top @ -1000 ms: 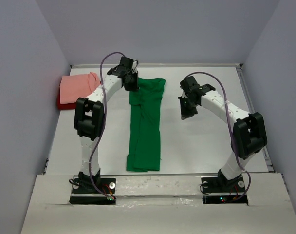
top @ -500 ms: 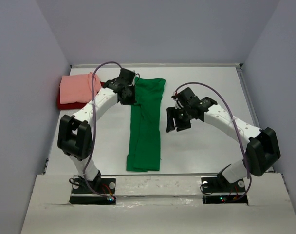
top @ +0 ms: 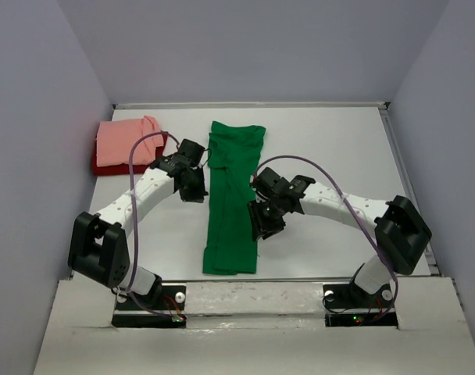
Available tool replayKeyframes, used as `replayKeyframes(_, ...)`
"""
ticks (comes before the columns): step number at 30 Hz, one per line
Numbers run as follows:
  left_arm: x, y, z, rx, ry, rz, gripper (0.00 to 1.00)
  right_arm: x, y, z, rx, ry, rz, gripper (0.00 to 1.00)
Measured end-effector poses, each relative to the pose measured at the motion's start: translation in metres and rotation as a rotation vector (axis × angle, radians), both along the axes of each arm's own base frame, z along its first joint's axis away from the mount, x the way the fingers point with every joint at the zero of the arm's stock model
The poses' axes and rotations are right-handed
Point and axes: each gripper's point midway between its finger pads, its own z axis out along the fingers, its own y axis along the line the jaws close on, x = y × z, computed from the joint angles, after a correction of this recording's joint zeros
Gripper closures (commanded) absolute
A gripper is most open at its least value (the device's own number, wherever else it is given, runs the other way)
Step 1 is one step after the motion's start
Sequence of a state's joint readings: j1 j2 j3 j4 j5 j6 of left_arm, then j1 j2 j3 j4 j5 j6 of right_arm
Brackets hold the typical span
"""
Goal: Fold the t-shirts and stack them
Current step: Fold the tshirt
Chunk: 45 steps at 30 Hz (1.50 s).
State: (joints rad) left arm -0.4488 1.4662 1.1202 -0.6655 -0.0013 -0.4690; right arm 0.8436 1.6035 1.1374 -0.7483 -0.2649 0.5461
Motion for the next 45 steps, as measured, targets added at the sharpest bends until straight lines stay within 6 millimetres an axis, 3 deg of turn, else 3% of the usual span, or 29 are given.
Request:
replayKeyframes(3,-0.015,-0.002,-0.005,-0.035,0.027,-0.011,1.00,-0.003,0.008,0.001,0.020,-0.003,0.000,0.45)
replayKeyframes(13,-0.061,-0.003,-0.016,-0.100,0.090,-0.012,1.00,-0.011,0.007,0.000,0.042,0.014,-0.032,0.36)
replayKeyframes(20,-0.096,-0.010,-0.010,-0.132,0.097,-0.058,0.98,-0.033,-0.007,-0.003,0.064,0.052,-0.048,0.35)
replayKeyframes(23,-0.102,-0.010,-0.005,-0.138,0.089,-0.057,0.98,-0.035,-0.008,-0.006,0.059,0.060,-0.053,0.35)
replayKeyframes(29,-0.116,-0.009,0.002,-0.162,0.073,-0.046,0.98,-0.039,-0.003,-0.006,0.076,0.066,-0.044,0.34)
replayKeyframes(36,-0.147,-0.005,-0.012,-0.161,0.133,-0.070,0.97,-0.047,0.008,-0.004,0.102,0.070,-0.019,0.28)
replayKeyframes(44,-0.158,-0.014,-0.010,-0.208,0.182,-0.100,0.83,-0.057,0.005,-0.001,0.146,0.082,-0.047,0.26)
replayKeyframes(45,-0.159,-0.016,-0.010,-0.216,0.190,-0.103,0.76,-0.058,0.005,0.004,0.159,0.077,-0.051,0.26)
